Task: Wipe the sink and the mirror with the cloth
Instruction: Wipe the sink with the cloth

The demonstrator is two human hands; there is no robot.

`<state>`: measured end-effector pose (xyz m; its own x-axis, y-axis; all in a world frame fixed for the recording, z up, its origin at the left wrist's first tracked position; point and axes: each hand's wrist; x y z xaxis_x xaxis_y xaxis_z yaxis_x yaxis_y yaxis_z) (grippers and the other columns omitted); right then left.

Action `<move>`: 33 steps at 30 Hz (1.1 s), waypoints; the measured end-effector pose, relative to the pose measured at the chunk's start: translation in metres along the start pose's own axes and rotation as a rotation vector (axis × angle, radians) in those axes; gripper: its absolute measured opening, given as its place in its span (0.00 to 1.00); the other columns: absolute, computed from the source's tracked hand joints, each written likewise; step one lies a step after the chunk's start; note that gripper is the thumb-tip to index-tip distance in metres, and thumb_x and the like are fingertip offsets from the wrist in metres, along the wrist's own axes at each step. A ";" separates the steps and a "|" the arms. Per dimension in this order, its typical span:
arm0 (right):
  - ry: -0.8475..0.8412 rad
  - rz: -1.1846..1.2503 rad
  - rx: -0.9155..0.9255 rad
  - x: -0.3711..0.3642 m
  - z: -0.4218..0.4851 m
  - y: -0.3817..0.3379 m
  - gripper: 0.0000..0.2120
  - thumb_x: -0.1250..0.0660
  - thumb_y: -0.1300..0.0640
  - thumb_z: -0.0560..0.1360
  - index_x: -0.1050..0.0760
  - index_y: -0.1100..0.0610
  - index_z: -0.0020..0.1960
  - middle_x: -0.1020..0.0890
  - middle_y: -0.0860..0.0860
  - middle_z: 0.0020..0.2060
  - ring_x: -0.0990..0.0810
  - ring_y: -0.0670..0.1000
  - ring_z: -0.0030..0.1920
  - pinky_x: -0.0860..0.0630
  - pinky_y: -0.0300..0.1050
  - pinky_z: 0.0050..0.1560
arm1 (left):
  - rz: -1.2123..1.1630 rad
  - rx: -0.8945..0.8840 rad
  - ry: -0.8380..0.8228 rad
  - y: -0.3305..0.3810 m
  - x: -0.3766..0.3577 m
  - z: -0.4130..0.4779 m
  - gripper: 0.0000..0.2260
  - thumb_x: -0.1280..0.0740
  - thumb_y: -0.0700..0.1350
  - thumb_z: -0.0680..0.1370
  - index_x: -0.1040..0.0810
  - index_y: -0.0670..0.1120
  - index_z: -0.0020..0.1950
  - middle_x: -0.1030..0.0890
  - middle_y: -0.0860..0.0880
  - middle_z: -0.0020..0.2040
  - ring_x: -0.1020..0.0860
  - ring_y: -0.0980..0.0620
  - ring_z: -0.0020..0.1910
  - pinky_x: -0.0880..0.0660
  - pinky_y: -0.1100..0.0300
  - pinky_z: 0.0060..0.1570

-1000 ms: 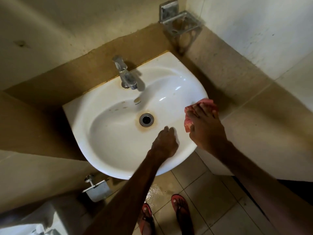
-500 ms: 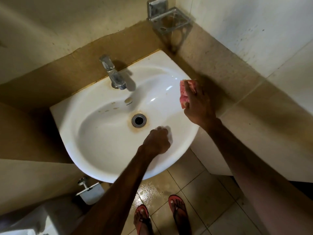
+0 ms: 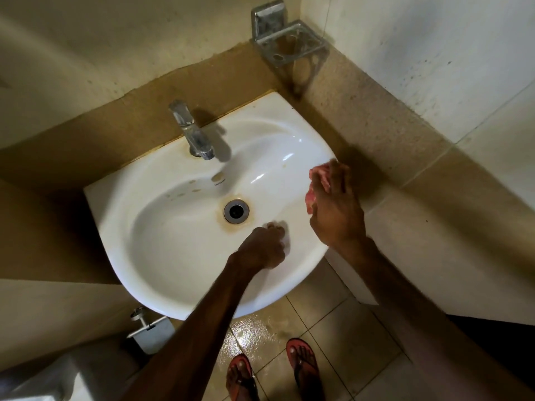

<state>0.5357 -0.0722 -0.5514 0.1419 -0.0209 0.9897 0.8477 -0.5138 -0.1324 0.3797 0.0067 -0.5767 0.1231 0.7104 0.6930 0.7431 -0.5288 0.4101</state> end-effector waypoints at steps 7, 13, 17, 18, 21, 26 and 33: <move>0.060 -0.197 0.223 -0.005 0.077 -0.001 0.38 0.32 0.59 0.72 0.40 0.51 0.81 0.44 0.58 0.82 0.44 0.66 0.80 0.50 0.65 0.78 | -0.005 -0.054 0.037 -0.009 -0.002 -0.008 0.21 0.41 0.43 0.81 0.36 0.39 0.74 0.31 0.37 0.72 0.32 0.37 0.71 0.31 0.49 0.68; -0.138 -0.262 0.408 -0.036 0.059 -0.016 0.36 0.60 0.48 0.74 0.36 0.55 0.79 0.36 0.60 0.79 0.41 0.64 0.80 0.50 0.65 0.79 | -0.077 -0.042 0.065 -0.011 0.000 -0.013 0.21 0.39 0.44 0.80 0.33 0.42 0.73 0.27 0.38 0.67 0.28 0.39 0.67 0.27 0.52 0.65; -0.326 -0.331 0.572 -0.046 0.053 -0.030 0.35 0.41 0.45 0.80 0.50 0.51 0.83 0.47 0.57 0.83 0.49 0.60 0.82 0.55 0.61 0.81 | -0.158 -0.028 0.069 -0.008 0.007 -0.016 0.14 0.35 0.41 0.80 0.23 0.39 0.64 0.22 0.41 0.61 0.22 0.42 0.60 0.23 0.54 0.59; -0.348 -0.332 0.582 -0.043 0.056 -0.027 0.37 0.39 0.47 0.80 0.52 0.51 0.84 0.48 0.56 0.83 0.50 0.59 0.83 0.55 0.60 0.81 | -0.165 -0.029 0.066 -0.008 0.008 -0.017 0.14 0.35 0.41 0.80 0.24 0.39 0.65 0.23 0.41 0.62 0.23 0.42 0.61 0.24 0.55 0.59; -0.206 -0.354 0.562 -0.029 0.070 -0.010 0.34 0.37 0.53 0.77 0.42 0.51 0.82 0.37 0.56 0.80 0.39 0.60 0.80 0.47 0.64 0.80 | -0.178 -0.032 0.068 -0.007 0.010 -0.020 0.21 0.36 0.42 0.81 0.31 0.41 0.74 0.26 0.41 0.68 0.26 0.42 0.67 0.29 0.56 0.63; 0.138 -0.365 0.488 -0.010 0.092 0.015 0.26 0.51 0.57 0.81 0.33 0.54 0.78 0.32 0.57 0.78 0.35 0.62 0.78 0.39 0.65 0.77 | -0.193 -0.047 0.086 -0.008 0.006 -0.020 0.20 0.36 0.41 0.79 0.30 0.41 0.71 0.26 0.42 0.67 0.25 0.41 0.66 0.27 0.55 0.63; 0.040 -0.218 0.429 -0.069 0.078 -0.037 0.33 0.52 0.52 0.74 0.34 0.54 0.79 0.32 0.61 0.77 0.35 0.65 0.78 0.43 0.67 0.77 | -0.229 0.127 0.232 -0.019 0.005 -0.022 0.21 0.33 0.44 0.78 0.27 0.42 0.70 0.22 0.44 0.65 0.23 0.43 0.64 0.25 0.52 0.62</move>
<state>0.5345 0.0148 -0.6191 -0.0750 0.0102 0.9971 0.9910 -0.1100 0.0757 0.3518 0.0105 -0.5683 -0.1985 0.6714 0.7140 0.8119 -0.2954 0.5036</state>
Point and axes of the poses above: each hand's wrist, its own z-axis towards the middle knuckle, its own x-axis out of the back of the hand, y = z × x
